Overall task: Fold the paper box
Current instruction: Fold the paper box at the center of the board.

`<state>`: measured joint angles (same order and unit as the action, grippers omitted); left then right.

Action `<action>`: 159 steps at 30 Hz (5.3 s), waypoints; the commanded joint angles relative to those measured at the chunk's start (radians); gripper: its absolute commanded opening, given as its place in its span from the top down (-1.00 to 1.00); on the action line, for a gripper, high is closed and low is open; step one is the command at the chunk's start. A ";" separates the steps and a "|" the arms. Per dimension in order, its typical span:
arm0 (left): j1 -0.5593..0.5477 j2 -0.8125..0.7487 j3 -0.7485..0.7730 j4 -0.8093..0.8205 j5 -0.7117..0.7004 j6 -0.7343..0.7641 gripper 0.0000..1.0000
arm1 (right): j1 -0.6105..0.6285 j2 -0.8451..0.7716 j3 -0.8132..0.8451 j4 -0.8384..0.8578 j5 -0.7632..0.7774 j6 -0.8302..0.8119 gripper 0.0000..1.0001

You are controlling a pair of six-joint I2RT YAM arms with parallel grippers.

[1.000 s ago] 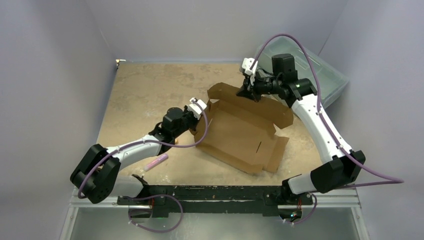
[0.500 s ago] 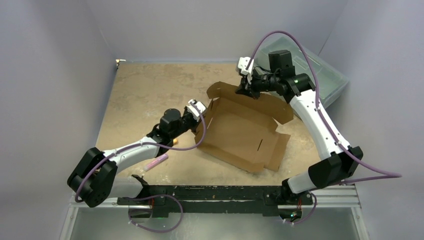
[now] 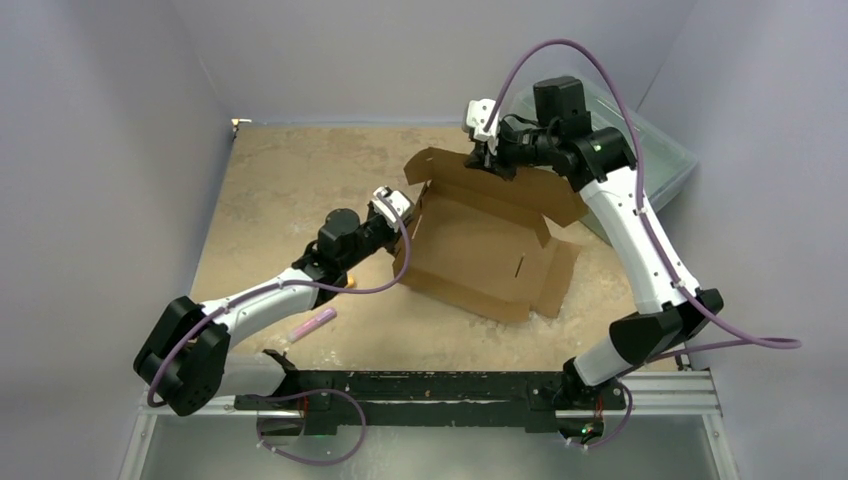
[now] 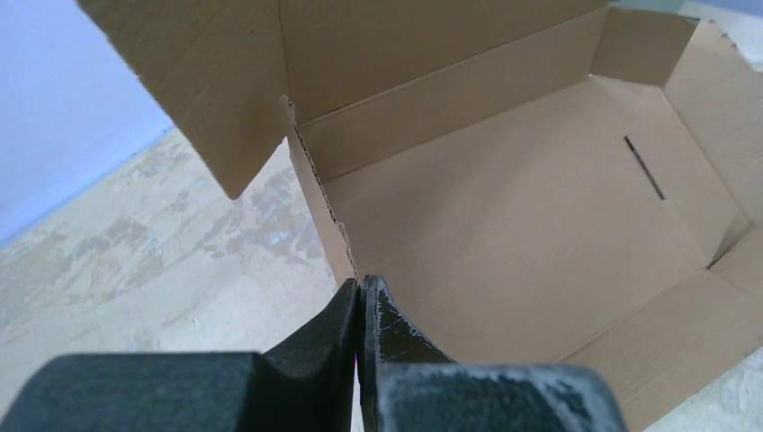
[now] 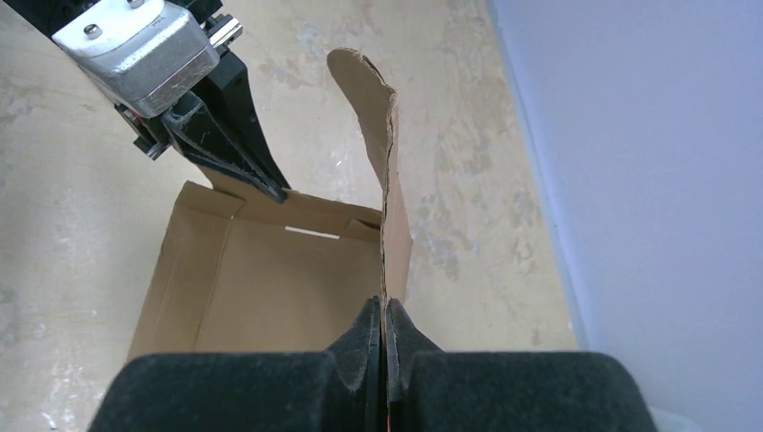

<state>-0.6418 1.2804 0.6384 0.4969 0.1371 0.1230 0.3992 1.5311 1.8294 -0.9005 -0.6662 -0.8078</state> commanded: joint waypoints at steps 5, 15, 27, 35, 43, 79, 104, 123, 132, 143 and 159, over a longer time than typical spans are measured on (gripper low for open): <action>0.002 -0.045 -0.002 0.130 0.025 -0.048 1.00 | 0.024 0.044 0.031 -0.036 0.009 -0.090 1.00; 0.048 0.082 0.005 0.188 0.010 -0.083 1.00 | 0.025 0.062 -0.042 0.023 0.099 -0.047 1.00; 0.093 0.174 0.049 0.202 0.107 -0.041 1.00 | 0.024 0.042 -0.079 0.074 0.027 0.024 1.00; 0.094 0.159 0.052 0.185 0.164 0.001 1.00 | 0.024 0.024 -0.079 0.065 0.001 0.041 1.00; 0.094 0.120 0.012 0.188 0.168 -0.024 1.00 | 0.024 0.018 -0.117 0.083 0.041 0.063 0.89; 0.129 0.502 0.536 -0.327 0.246 -0.185 1.00 | -0.089 -0.433 -0.570 0.381 0.235 0.188 -0.69; 0.134 0.588 0.652 -0.403 0.256 -0.322 1.00 | 0.544 -0.143 -1.069 0.887 0.577 0.421 -0.63; 0.142 0.626 0.677 -0.408 0.265 -0.346 1.00 | 0.466 -0.071 -1.031 0.876 0.697 0.518 0.52; 0.145 0.632 0.689 -0.400 0.257 -0.382 0.88 | 0.354 -0.070 -1.004 0.809 0.489 0.618 0.86; 0.162 0.638 0.697 -0.374 0.280 -0.459 0.50 | 0.284 -0.042 -0.973 0.774 0.398 0.663 0.97; 0.282 0.390 0.412 -0.228 0.235 -0.572 -0.08 | 0.236 0.000 -0.935 0.710 0.364 0.629 1.00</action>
<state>-0.3855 1.7874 1.1183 0.1890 0.4156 -0.4305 0.6483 1.5326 0.8600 -0.1707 -0.2840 -0.1650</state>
